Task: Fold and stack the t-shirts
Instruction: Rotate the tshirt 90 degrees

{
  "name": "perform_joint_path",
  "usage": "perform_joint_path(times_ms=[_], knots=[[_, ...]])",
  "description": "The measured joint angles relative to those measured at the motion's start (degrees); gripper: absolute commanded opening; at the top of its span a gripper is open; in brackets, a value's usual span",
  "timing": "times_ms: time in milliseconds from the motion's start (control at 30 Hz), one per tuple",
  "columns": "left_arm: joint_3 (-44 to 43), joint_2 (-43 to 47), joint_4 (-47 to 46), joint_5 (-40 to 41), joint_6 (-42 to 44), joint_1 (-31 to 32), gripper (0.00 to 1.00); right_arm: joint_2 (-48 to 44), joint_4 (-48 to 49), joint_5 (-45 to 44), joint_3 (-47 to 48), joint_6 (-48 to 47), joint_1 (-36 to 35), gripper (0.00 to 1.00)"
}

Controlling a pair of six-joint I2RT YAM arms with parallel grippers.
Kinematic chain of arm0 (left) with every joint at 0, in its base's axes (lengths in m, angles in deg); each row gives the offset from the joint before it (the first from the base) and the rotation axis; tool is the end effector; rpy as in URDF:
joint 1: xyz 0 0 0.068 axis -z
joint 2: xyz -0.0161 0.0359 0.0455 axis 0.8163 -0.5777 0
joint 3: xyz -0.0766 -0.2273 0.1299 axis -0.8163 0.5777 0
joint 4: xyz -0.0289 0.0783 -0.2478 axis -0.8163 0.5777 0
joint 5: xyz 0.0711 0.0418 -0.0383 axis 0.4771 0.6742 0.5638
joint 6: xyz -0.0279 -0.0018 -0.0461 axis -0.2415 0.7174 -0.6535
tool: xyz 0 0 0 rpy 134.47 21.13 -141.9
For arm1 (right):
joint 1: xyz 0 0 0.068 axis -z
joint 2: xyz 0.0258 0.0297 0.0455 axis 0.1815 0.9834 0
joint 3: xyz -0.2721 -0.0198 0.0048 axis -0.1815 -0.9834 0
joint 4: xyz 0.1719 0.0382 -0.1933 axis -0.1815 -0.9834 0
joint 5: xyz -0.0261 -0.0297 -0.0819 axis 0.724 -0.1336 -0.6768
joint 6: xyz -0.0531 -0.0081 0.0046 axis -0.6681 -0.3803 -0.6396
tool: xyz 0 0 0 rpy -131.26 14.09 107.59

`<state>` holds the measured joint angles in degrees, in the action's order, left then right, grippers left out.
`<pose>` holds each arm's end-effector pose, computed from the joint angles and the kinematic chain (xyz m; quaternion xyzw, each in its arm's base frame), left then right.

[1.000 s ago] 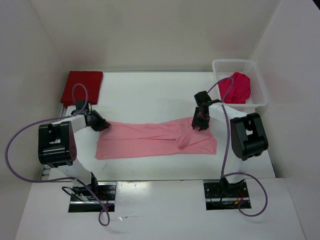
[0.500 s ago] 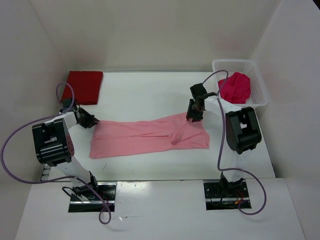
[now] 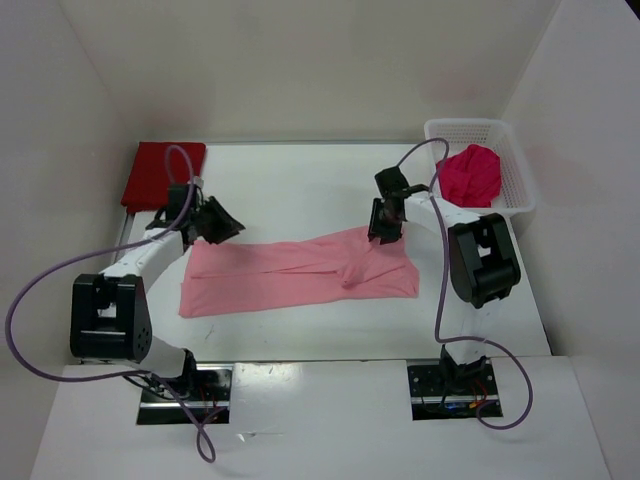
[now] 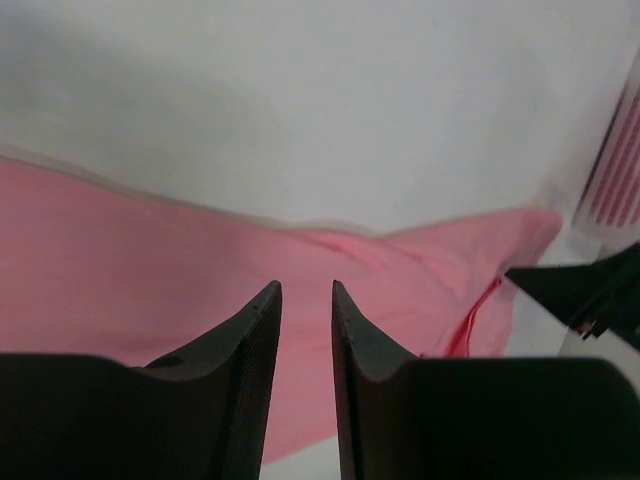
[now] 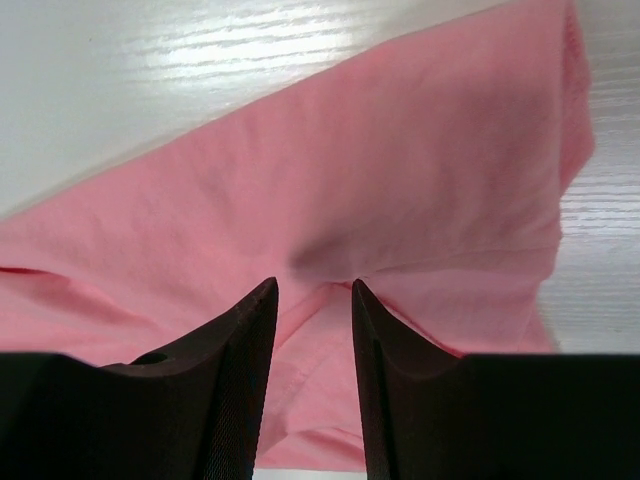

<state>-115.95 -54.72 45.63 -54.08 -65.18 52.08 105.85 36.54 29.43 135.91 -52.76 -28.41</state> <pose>0.3161 0.0045 0.2286 -0.3109 0.8439 -0.2727 0.3416 0.3601 0.1164 0.1799 0.0810 0.9748 0.0782 0.1927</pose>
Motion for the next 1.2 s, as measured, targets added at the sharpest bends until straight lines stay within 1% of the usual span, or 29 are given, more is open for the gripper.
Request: perform_joint_path(times_ms=[67, 100, 200, 233, 267, 300, 367, 400, 533, 667, 867, 1000, 1067, 1100, 1133, 1167, 1200], knots=[[1.7, 0.0, -0.3, -0.2, 0.0, 4.3, 0.34, 0.0, 0.0, 0.1, -0.3, -0.1, -0.7, 0.41], [2.6, -0.3, -0.4, -0.3, -0.2, 5.5, 0.34, 0.0, 0.0, 0.1, -0.6, -0.1, -0.9, 0.41], [4.0, -2.7, -0.5, -0.6, -0.7, 6.3, 0.34, 0.0, 0.0, 0.1, -1.3, -0.1, -1.3, 0.36], [4.0, -3.9, -0.7, -0.6, -0.9, 6.2, 0.34, 0.0, 0.0, 0.0, -1.5, -0.1, -1.4, 0.36], [4.0, -5.1, -0.9, -0.6, -1.0, 6.2, 0.34, 0.0, -0.1, 0.0, -1.7, -0.1, -1.4, 0.31], [4.1, -6.1, -1.0, -0.6, -1.0, 6.1, 0.34, 0.0, 0.0, -0.1, -2.0, -0.1, -1.4, 0.22], [4.4, -7.0, -1.0, -0.4, -1.0, 6.1, 0.34, 0.0, 0.0, -0.2, -2.5, 0.0, -1.4, 0.14], [4.6, -7.0, -1.0, -0.3, -1.0, 6.1, 0.34, 0.0, 0.0, -0.2, -2.9, 0.1, -1.4, 0.08], [4.7, -7.2, -1.6, 0.0, -1.0, 6.0, 0.34, -1.8, -0.2, -0.3, -5.0, 0.6, -1.4, 0.01], [4.8, -8.4, -2.4, 0.1, -1.0, 5.1, 0.34, -7.0, -1.1, -0.3, -8.2, 1.0, -1.4, 0.01], [5.0, -9.4, -2.7, 0.5, -0.9, 3.2, 0.34, -17.6, -4.0, 0.5, -15.1, 2.8, -1.4, 0.01], [5.0, -9.4, -3.0, 0.6, -1.0, 2.8, 0.34, -22.1, -7.8, 1.6, -16.3, 4.4, -1.7, 0.01], [5.0, -9.4, -3.1, 0.5, -1.0, 2.3, 0.34, -23.2, -9.3, 2.1, -16.3, 5.1, -1.9, 0.05], [5.0, -9.4, -3.1, 0.5, -1.0, 1.9, 0.35, -23.9, -10.2, 2.2, -16.3, 5.4, -2.1, 0.09], [5.0, -9.4, -3.1, 0.5, -1.0, 1.4, 0.35, -24.6, -11.1, 2.3, -16.3, 5.8, -2.2, 0.15], [5.0, -9.4, -3.1, 0.5, -1.0, 1.0, 0.35, -25.3, -12.0, 2.3, -16.3, 6.0, -2.3, 0.15], [5.0, -9.3, -3.0, 0.5, -1.0, 0.3, 0.35, -26.3, -13.1, 2.3, -16.3, 6.1, -2.3, 0.18]])
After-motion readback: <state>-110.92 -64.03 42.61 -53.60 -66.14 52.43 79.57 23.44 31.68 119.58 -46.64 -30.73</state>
